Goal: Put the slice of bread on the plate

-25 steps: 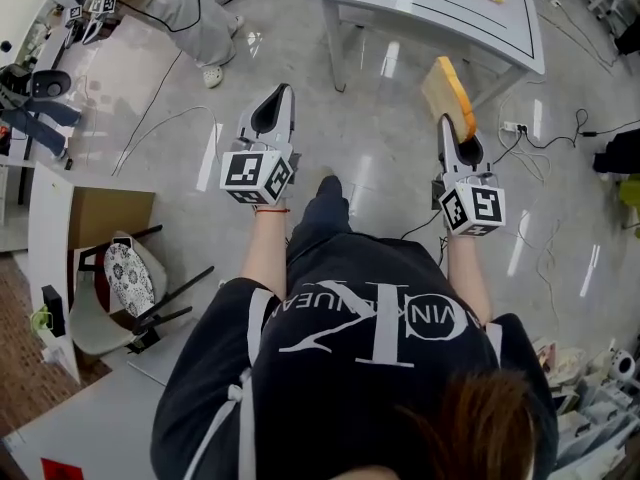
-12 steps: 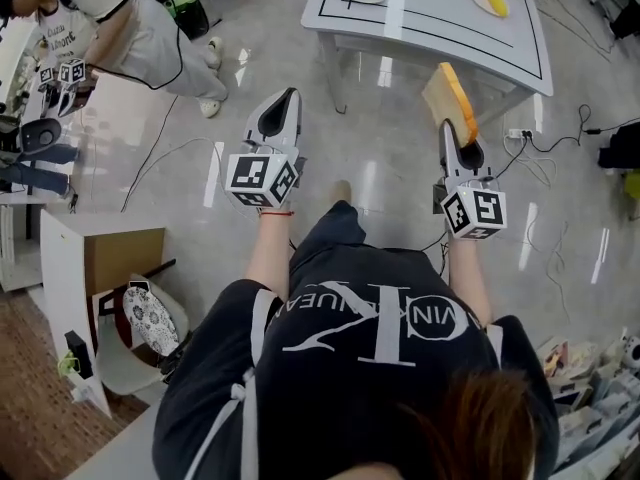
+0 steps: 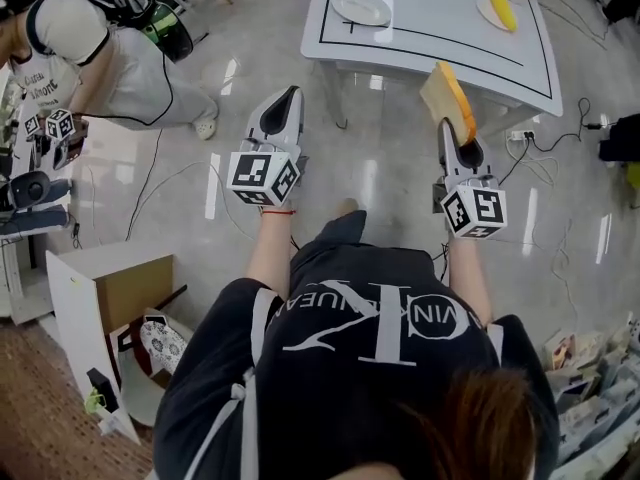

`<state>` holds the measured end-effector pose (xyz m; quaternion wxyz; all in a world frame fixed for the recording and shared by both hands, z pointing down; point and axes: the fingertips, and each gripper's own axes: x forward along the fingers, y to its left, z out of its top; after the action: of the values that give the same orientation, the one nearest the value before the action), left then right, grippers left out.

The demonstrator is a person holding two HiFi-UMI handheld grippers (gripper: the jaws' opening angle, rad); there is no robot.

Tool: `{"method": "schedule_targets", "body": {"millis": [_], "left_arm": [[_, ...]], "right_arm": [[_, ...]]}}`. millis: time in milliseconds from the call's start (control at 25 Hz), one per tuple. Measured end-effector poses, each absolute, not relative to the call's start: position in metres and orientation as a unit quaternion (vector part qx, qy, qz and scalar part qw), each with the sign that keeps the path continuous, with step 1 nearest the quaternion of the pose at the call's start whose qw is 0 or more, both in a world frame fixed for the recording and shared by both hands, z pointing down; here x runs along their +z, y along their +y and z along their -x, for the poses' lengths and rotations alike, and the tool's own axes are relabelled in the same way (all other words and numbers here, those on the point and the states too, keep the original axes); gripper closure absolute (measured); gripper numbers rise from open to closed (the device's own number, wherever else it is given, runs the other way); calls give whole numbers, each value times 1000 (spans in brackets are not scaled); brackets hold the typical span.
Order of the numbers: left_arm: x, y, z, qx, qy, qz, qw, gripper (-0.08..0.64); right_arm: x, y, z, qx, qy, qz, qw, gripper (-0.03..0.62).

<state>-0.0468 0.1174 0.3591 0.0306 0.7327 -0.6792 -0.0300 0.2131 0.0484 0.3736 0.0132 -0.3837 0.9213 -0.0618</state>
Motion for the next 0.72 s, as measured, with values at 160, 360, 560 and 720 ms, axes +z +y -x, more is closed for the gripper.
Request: {"method": "schedule_targets", "body": {"millis": [160, 360, 560, 720], "left_arm": [[361, 86, 67, -33, -668, -743, 28, 549], [365, 61, 91, -33, -662, -748, 27, 549], [370, 56, 108, -38, -665, -745, 37, 549], [378, 56, 116, -34, -665, -745, 44, 549]], "right_arm": [[375, 26, -189, -58, 919, 390, 15, 495], [378, 2, -165, -54, 918, 393, 14, 495], [376, -3, -149, -53, 920, 389, 13, 495], [381, -4, -140, -57, 921, 386, 9, 495]]}}
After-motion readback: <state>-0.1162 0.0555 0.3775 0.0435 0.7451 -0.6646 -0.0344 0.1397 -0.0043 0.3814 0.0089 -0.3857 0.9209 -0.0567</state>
